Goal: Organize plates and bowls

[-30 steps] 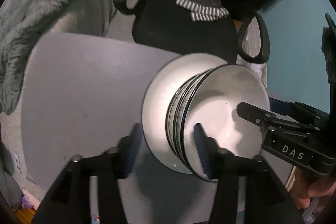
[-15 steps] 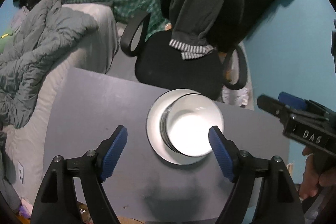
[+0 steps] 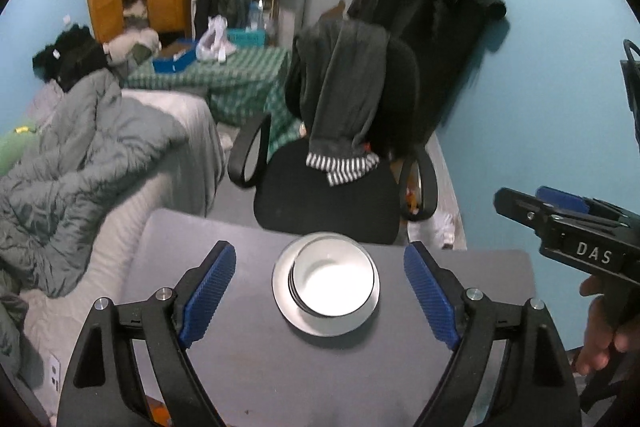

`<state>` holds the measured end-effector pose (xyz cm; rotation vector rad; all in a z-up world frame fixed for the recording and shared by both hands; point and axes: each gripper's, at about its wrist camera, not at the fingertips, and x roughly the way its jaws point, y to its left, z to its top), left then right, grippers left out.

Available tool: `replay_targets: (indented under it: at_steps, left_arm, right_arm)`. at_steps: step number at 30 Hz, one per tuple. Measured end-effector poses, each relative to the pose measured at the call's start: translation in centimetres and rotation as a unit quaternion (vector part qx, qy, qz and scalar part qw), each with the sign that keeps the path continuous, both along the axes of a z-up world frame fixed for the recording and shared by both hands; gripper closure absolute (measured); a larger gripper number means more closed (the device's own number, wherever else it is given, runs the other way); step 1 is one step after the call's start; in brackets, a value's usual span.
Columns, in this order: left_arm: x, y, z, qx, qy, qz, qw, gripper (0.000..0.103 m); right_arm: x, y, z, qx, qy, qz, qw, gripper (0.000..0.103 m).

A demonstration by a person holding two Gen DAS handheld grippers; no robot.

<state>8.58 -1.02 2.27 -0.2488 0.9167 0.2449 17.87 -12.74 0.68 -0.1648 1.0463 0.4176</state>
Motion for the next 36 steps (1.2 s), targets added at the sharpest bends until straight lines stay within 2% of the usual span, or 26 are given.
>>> replay_targets:
  at_steps: [6,11,16,27,32,36]
  left_arm:
    - [-1.3,-0.6,1.9,0.003,-0.028,-0.006,0.9996,0.016]
    - [-2.0,-1.5,3.2,0.0,-0.047,-0.015,0.9988,0.015]
    - [-2.8,-2.6,3.8,0.027,-0.066,-0.01,0.9974,0.013]
    - [-3.2,-3.5,4.1,0.036,-0.065,-0.005,0.9972,0.013]
    - [-3.4,-3.0,3.9,0.022,-0.065,0.007,0.9976,0.013]
    - [-3.6,-3.0,3.9,0.026,-0.061,0.006,0.9978,0.013]
  right_arm:
    - [-2.1,-1.5,1.5,-0.011,-0.021,-0.021,1.0,0.028]
    - [-3.4,-2.6,1.6,-0.008,-0.018,-0.034,0.999,0.028]
    - [-4.1,-4.2,1.9,-0.006,-0.016,-0.049,0.999,0.028]
    - [-4.2,-4.8,2.2,-0.005,-0.018,-0.048,0.999,0.028]
    - [-4.1,-4.8,2.3,-0.002,-0.019,-0.047,0.999,0.028]
    - [-4.1,-4.8,2.3,-0.004,-0.018,-0.044,0.999,0.028]
